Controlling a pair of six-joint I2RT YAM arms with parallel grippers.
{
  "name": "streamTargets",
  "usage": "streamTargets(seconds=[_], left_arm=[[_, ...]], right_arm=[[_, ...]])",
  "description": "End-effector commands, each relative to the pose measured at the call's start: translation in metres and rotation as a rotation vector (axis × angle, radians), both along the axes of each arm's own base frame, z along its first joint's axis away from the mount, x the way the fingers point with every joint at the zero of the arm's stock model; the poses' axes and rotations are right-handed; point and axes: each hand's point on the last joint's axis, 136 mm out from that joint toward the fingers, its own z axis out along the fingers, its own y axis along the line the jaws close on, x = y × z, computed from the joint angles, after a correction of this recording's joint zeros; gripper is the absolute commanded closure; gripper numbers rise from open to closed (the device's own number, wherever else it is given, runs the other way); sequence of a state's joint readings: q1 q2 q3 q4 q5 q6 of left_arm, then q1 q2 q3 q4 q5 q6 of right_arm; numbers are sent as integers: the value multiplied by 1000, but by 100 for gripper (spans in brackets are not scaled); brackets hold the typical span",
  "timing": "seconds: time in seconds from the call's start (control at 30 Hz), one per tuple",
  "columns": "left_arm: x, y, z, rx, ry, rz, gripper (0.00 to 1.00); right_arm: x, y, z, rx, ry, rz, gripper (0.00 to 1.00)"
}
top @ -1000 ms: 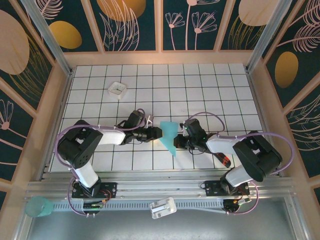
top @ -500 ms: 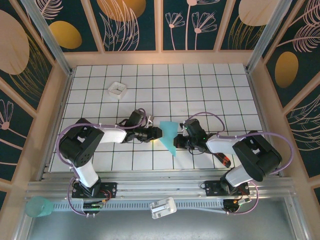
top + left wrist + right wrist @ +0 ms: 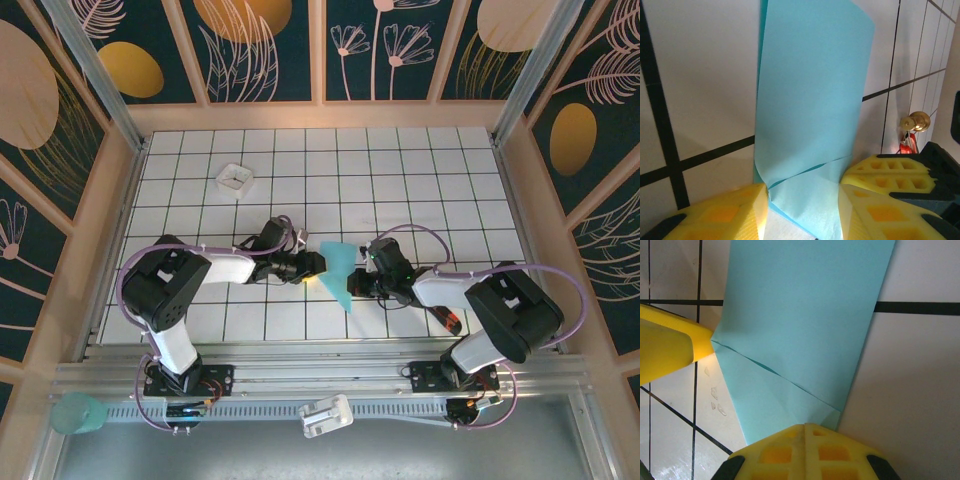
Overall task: Fold a paper plane with a square sheet of paper (pick it up from the middle)
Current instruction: Fourth fold the wing at the center of the table.
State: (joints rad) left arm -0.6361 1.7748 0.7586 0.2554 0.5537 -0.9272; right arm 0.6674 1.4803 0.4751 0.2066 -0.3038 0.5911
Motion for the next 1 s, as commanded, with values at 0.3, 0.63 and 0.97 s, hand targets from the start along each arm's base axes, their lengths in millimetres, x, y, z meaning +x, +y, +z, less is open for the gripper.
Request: streamTargets(seconds=[0.3,0.63,0.97], left_arm=[[0,7,-7,58,-5,15,63],[0,7,-19,86,-8,-10,78],[6,6,-16,87,-33,-1,90]], right_arm=[[-7,-17,-17,-57,35,-42,100],[-7,-18,-18,-61,39,-46,100],[-8,-20,-21,-70,42,-44,100]])
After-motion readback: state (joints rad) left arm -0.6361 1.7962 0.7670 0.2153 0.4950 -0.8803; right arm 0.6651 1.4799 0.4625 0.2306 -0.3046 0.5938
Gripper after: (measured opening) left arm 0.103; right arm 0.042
